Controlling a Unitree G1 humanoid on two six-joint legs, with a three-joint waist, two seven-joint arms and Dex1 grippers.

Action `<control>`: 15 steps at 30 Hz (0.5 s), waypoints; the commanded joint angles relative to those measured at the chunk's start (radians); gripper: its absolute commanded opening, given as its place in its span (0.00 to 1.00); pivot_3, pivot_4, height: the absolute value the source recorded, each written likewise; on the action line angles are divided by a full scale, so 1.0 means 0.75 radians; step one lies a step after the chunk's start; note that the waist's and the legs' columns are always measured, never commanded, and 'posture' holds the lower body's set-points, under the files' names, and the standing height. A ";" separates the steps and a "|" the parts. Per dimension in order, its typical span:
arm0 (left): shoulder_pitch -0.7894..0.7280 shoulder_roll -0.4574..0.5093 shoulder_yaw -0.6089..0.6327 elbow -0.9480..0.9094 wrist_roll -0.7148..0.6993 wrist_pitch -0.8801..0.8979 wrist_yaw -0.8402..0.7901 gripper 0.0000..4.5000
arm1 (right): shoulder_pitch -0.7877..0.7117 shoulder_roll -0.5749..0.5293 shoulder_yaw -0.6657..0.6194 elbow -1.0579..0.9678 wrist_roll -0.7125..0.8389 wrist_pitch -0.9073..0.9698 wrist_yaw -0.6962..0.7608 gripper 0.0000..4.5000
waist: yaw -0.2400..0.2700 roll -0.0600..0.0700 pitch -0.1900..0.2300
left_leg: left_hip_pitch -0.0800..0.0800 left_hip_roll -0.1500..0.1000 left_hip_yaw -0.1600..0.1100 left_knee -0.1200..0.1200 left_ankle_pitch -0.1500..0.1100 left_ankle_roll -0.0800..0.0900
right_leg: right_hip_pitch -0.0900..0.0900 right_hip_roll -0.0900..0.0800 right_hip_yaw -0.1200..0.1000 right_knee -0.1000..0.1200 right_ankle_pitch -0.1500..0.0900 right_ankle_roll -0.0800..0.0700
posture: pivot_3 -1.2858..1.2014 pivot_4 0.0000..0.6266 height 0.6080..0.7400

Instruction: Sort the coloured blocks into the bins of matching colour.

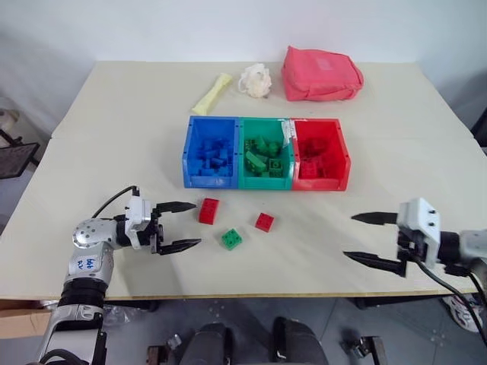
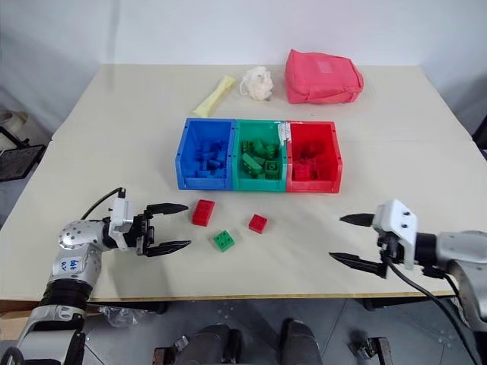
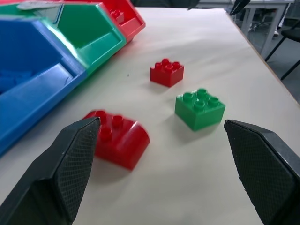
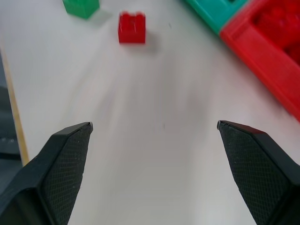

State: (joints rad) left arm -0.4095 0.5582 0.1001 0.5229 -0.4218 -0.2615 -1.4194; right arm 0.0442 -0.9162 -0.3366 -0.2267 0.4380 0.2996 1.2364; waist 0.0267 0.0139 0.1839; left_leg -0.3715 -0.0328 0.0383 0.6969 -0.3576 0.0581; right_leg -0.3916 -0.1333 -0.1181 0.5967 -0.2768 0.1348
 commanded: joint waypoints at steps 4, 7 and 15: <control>-0.004 0.013 0.017 -0.011 -0.005 -0.011 -0.017 1.00 | -0.002 -0.019 -0.055 -0.038 0.046 -0.030 0.006 0.99 | -0.003 0.000 0.000 | 0.000 0.000 0.000 0.001 0.000 0.000 | 0.000 0.000 0.001 0.000 0.000 0.000 | 0.52 0.24 1.00; -0.002 0.014 0.019 -0.015 -0.006 -0.011 -0.017 1.00 | -0.048 -0.011 -0.010 -0.054 0.046 -0.025 -0.011 0.99 | -0.003 0.000 0.000 | 0.000 0.000 0.000 0.000 0.000 0.000 | 0.000 -0.001 0.002 0.000 0.000 0.000 | 0.52 0.24 1.00; 0.015 0.010 0.019 -0.060 -0.013 0.002 -0.002 1.00 | -0.358 0.124 0.316 -0.086 0.007 0.029 -0.096 0.99 | -0.008 0.000 0.000 | 0.000 0.001 -0.002 0.001 0.000 0.000 | -0.001 -0.001 0.006 0.000 0.000 0.000 | 0.52 0.24 1.00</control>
State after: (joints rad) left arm -0.4046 0.5601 0.1022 0.5132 -0.4229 -0.2612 -1.4260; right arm -0.1882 -0.8438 -0.1455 -0.2722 0.4481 0.3131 1.1809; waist 0.0210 0.0138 0.1839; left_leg -0.3714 -0.0321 0.0370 0.6974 -0.3577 0.0577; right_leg -0.3921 -0.1342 -0.1136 0.5967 -0.2769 0.1346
